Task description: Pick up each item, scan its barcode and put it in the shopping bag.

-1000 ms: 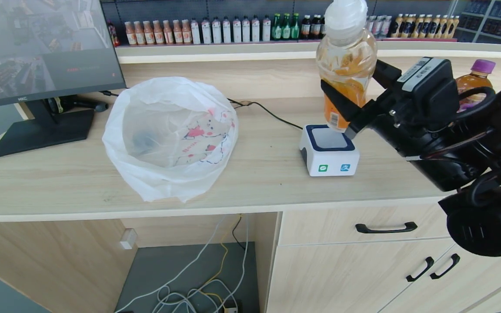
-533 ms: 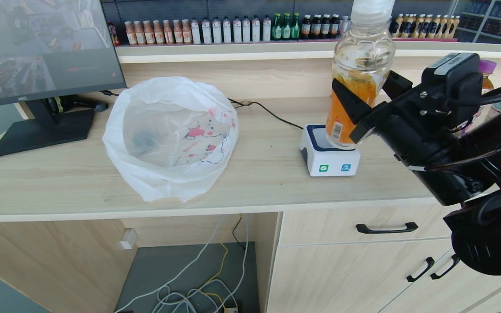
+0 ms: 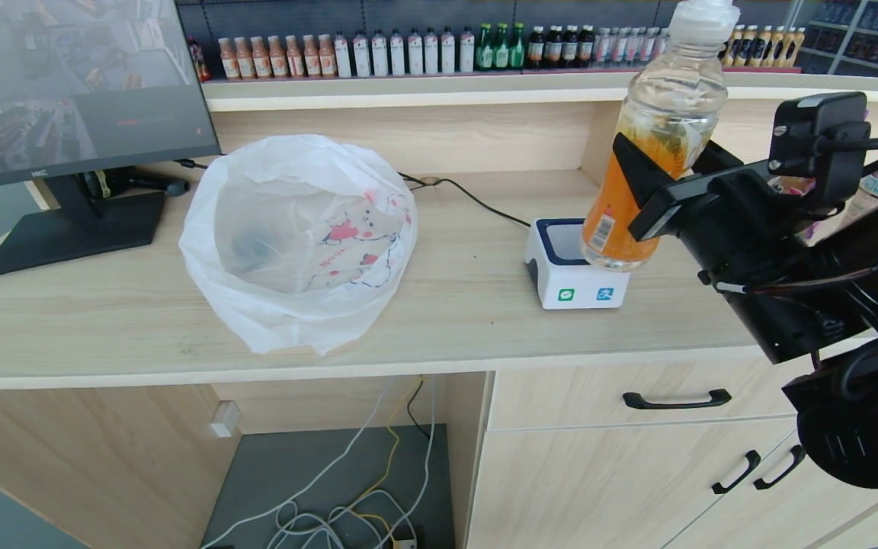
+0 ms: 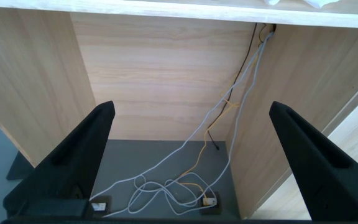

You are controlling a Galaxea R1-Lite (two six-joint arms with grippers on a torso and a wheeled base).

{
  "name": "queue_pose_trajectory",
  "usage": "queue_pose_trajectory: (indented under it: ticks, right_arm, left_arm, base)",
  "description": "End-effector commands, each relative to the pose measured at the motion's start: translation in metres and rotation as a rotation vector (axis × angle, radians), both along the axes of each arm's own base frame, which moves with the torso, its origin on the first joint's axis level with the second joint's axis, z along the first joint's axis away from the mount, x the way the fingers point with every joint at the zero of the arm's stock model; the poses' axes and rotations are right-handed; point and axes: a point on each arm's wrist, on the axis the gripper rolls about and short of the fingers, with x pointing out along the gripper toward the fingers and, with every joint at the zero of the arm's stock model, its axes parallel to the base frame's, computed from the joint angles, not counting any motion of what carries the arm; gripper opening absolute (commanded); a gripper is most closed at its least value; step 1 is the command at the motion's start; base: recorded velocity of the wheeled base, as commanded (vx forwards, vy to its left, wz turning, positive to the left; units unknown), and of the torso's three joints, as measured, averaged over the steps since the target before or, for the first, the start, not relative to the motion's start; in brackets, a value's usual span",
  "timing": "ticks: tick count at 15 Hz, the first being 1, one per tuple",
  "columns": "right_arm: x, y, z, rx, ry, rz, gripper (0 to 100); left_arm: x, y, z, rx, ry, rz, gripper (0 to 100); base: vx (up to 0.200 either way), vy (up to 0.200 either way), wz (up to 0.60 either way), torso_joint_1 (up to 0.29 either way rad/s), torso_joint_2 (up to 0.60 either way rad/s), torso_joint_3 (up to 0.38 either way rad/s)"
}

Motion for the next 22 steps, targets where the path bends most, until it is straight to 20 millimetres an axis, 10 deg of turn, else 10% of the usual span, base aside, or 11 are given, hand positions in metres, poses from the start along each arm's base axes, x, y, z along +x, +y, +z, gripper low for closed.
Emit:
queue_pose_trajectory:
  ticks: [1, 22]
  right_arm:
    - [0.002, 0.002, 0.002, 0.007, -0.010, 0.003, 0]
    - [0.002, -0.003, 0.015, 0.132, -0.012, -0.035, 0]
  left_arm:
    - [0.000, 0.000, 0.000, -0.001, 0.000, 0.000, 100]
    - [0.000, 0.000, 0.000, -0.002, 0.000, 0.001, 100]
  base:
    - [0.000, 0.000, 0.00, 0.000, 0.00, 0.000]
    - [0.000, 0.171, 0.00, 0.002, 0.00, 0.002]
